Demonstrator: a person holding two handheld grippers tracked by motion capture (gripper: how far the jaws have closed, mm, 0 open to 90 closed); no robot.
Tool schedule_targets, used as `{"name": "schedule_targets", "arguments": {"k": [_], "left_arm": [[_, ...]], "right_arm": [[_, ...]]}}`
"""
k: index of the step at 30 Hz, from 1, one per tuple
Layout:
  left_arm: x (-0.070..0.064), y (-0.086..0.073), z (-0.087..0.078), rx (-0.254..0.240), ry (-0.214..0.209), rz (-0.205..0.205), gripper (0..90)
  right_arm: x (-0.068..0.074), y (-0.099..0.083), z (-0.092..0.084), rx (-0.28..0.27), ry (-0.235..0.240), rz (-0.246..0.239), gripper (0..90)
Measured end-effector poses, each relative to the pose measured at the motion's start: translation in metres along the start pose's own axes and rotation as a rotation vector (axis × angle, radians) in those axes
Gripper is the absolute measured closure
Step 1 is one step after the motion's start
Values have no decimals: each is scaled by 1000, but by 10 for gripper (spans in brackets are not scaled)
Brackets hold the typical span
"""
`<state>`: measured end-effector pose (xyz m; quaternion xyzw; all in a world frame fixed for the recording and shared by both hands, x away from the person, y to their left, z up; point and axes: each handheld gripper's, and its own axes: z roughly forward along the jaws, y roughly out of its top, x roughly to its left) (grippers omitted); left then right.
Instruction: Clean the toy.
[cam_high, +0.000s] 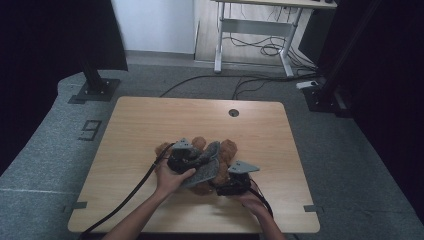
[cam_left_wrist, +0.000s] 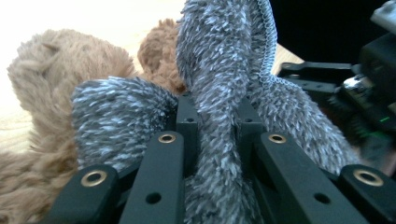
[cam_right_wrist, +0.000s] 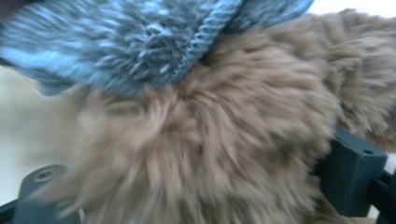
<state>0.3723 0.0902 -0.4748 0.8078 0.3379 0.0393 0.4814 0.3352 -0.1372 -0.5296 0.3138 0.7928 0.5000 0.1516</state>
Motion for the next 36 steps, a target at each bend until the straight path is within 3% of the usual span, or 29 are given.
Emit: {"name": "schedule_targets", "arguments": {"k": [5,9,12,15,18,21,24,32,36], "left_arm": [[-1,8,-3,6,-22,-22,770],[-10,25,-1,3,-42,-22,754],[-21,36,11,26,-47,12,756],[-22,39,20,58,-5,34,762],[-11,37,13,54,13,16,765],[0,34,-1,52,67,12,767],[17,27,-15,54,90,-15,768],[50,11,-61,-1,169,-62,770],[63,2,-75,-16,191,-86,770]], "right_arm": [[7,-3,-2,-19,-37,-46,396],[9,-5,-4,-57,-58,-75,447],[11,-6,-4,-69,-63,-91,448],[11,-7,-5,-70,-68,-105,460],[10,-9,-5,-78,-69,-111,471],[11,-10,-6,-83,-68,-122,475],[11,-10,-6,-84,-67,-126,475],[11,-11,-7,-83,-68,-135,476],[11,-11,-7,-85,-67,-133,476]]}}
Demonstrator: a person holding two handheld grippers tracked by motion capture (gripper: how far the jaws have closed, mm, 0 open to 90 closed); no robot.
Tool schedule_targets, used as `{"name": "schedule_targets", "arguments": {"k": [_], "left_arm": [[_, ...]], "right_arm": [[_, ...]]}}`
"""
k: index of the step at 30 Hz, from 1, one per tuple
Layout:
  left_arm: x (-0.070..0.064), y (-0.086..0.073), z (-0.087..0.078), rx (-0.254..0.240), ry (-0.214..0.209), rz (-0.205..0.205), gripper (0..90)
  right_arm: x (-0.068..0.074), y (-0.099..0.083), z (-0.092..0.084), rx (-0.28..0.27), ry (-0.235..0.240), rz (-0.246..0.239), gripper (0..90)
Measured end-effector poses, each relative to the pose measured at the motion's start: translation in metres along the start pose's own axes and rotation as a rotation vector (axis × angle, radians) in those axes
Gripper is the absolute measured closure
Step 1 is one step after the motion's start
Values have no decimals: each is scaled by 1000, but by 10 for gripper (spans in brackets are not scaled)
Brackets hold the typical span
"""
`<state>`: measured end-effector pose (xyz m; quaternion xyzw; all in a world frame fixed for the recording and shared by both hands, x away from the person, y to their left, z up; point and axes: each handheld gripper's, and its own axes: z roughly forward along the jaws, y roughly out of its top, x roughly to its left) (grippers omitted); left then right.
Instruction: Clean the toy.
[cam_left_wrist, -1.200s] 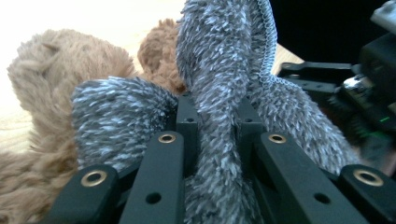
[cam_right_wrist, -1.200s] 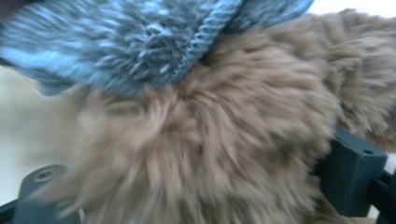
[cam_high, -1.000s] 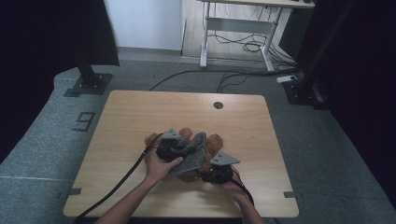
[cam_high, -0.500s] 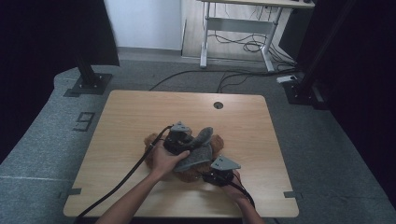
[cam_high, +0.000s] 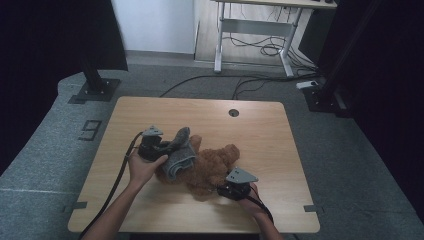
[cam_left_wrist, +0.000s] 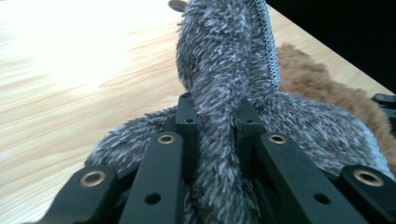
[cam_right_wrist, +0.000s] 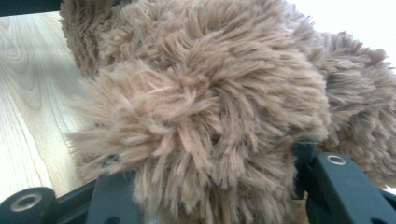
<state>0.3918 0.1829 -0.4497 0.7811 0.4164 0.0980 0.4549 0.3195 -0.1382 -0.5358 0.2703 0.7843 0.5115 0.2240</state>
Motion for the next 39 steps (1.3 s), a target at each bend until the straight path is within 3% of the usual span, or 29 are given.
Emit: {"name": "schedule_targets", "arguments": {"k": [11,16,21,27,32,35,39], "left_arm": [[17,-11,-13,-10,45,-23,771],[18,-12,-16,-20,33,-41,772],[-6,6,-6,-28,-11,6,771],[-52,32,28,-8,-95,76,771],[-83,40,55,23,-141,123,771],[-89,37,66,57,-117,153,771],[-73,32,65,77,-66,139,771]], "right_arm": [[-1,0,0,-3,3,7,476],[-1,0,0,-1,6,9,476],[-2,-1,0,-3,6,17,476],[-2,-1,0,-3,6,16,476],[-2,-1,0,-7,9,20,476],[-2,-2,-1,-4,9,19,476],[-2,-2,-1,-2,9,15,476]]}}
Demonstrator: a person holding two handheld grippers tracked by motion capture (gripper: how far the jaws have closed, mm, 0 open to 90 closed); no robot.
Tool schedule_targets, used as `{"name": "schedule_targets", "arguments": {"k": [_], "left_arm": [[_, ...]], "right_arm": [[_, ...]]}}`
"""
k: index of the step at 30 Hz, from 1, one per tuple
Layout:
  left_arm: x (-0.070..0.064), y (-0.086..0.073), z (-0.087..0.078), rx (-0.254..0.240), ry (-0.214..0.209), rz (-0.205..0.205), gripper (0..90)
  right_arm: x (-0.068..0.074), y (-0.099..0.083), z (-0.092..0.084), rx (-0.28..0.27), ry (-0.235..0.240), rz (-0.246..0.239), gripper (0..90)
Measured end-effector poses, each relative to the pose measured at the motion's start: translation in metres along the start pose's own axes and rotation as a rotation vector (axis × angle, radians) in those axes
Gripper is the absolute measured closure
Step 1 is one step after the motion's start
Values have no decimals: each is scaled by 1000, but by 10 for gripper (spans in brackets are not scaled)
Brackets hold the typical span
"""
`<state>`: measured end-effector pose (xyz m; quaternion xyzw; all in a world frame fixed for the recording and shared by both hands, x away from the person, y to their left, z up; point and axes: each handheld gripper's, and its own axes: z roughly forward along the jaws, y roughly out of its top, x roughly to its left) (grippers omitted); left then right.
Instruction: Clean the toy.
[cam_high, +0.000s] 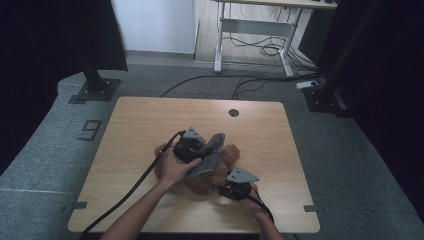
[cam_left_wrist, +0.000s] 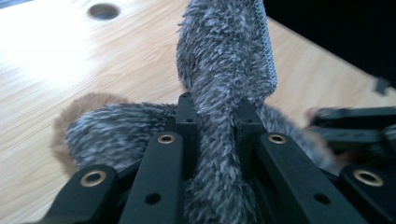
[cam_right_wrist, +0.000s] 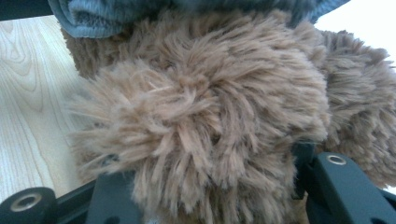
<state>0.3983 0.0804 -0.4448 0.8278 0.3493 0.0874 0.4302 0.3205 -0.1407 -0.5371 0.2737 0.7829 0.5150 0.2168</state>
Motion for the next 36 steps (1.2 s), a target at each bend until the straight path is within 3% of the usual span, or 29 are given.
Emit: {"name": "schedule_targets", "arguments": {"k": [5,8,14,18,22,25,26,27,30,36], "left_arm": [[29,-16,-18,-5,19,-63,772],[48,-26,-38,-26,46,-97,772],[62,-39,-54,-42,36,-141,771],[62,-48,-63,-56,37,-140,771],[59,-63,-59,-80,20,-156,776],[53,-76,-58,-126,20,-145,787],[50,-80,-58,-139,22,-138,790],[47,-83,-59,-150,31,-129,790],[33,-93,-61,-172,56,-88,793],[28,-99,-64,-187,42,-86,795]], "right_arm": [[1,0,1,-3,-1,-6,476],[1,0,0,0,-3,-10,476],[2,0,0,1,-9,-21,476],[3,0,-1,2,-12,-27,474],[5,0,-2,4,-15,-43,445],[4,1,-4,8,2,-36,377],[0,4,-7,14,21,-27,300],[0,4,-7,14,21,-27,300],[-7,8,-16,9,63,26,156],[-15,20,-26,-6,101,90,107]]}}
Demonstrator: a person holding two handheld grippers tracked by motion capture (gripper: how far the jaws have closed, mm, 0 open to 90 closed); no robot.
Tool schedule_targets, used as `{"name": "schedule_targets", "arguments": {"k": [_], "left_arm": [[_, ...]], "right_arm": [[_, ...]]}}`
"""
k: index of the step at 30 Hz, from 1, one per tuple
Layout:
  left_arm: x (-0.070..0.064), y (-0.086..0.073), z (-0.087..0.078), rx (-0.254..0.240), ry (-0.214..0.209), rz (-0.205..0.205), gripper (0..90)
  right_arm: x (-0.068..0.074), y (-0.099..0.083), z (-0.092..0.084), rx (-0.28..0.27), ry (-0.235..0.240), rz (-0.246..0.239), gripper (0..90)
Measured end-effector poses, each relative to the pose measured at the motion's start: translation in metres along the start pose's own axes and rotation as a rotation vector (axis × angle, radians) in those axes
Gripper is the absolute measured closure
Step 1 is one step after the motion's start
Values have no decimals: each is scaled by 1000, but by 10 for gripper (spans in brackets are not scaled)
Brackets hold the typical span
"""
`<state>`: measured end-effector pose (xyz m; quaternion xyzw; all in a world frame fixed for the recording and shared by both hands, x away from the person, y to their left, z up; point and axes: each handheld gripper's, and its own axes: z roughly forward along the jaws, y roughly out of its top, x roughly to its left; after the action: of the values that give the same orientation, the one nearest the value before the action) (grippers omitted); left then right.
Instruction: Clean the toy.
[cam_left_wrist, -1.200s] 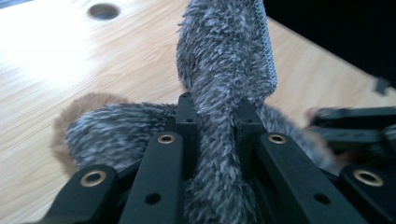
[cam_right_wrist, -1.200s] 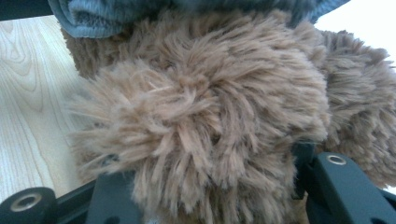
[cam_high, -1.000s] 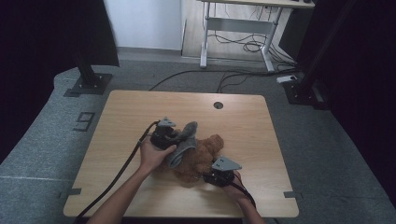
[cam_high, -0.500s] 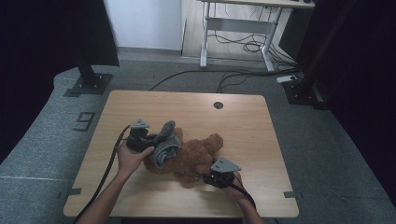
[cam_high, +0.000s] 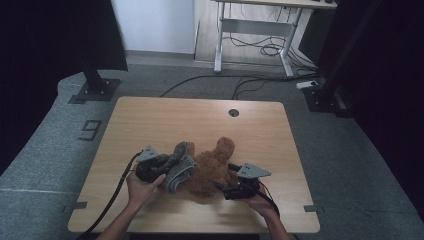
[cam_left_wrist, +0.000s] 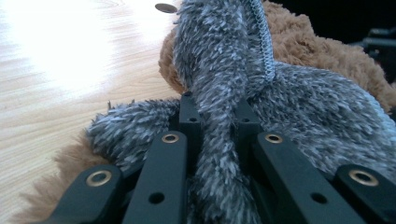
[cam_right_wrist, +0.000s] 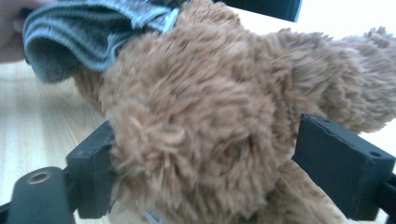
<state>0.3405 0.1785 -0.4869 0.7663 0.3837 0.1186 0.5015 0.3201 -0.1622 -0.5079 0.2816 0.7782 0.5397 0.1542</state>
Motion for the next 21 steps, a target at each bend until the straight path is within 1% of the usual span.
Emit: {"name": "schedule_targets", "arguments": {"k": [1,2,4,5,7,8,9,10,12,13,14,16,18,19,20,21], "left_arm": [[0,-1,-1,-1,-3,1,795],[0,-1,-1,-2,-4,1,795],[-1,-2,-2,-3,-7,-1,795],[-1,-2,-2,-3,-9,-2,795],[-2,-3,-3,-3,-14,-2,795],[-2,-3,-4,-2,-16,-2,795],[-3,-3,-4,-3,-16,-2,795],[-3,-4,-5,-2,-20,-3,795],[-4,-5,-7,-4,-30,-10,795],[-4,-6,-9,-4,-41,-14,795],[-5,-6,-9,-3,-43,-14,794],[-6,-6,-10,-3,-48,-16,794],[-6,-5,-10,-2,-54,-21,793],[-6,-1,-10,2,-61,-26,792],[-6,-1,-10,2,-61,-26,790],[-6,2,-9,6,-69,-31,790]], "right_arm": [[0,2,1,-2,9,11,104],[0,8,1,-16,28,24,97],[-1,11,1,-14,32,26,88],[-4,17,5,-13,41,54,75],[-8,22,13,21,44,93,65],[-9,22,19,53,34,91,51],[-9,22,19,53,34,91,51],[-7,20,30,98,43,91,13],[-2,17,38,133,50,73,0],[1,15,41,147,47,56,12],[2,12,42,143,38,47,52],[2,10,40,125,32,47,143],[5,7,36,103,24,20,246],[7,5,35,91,15,4,287],[7,5,35,91,15,4,287],[10,4,33,76,4,-17,322]]}}
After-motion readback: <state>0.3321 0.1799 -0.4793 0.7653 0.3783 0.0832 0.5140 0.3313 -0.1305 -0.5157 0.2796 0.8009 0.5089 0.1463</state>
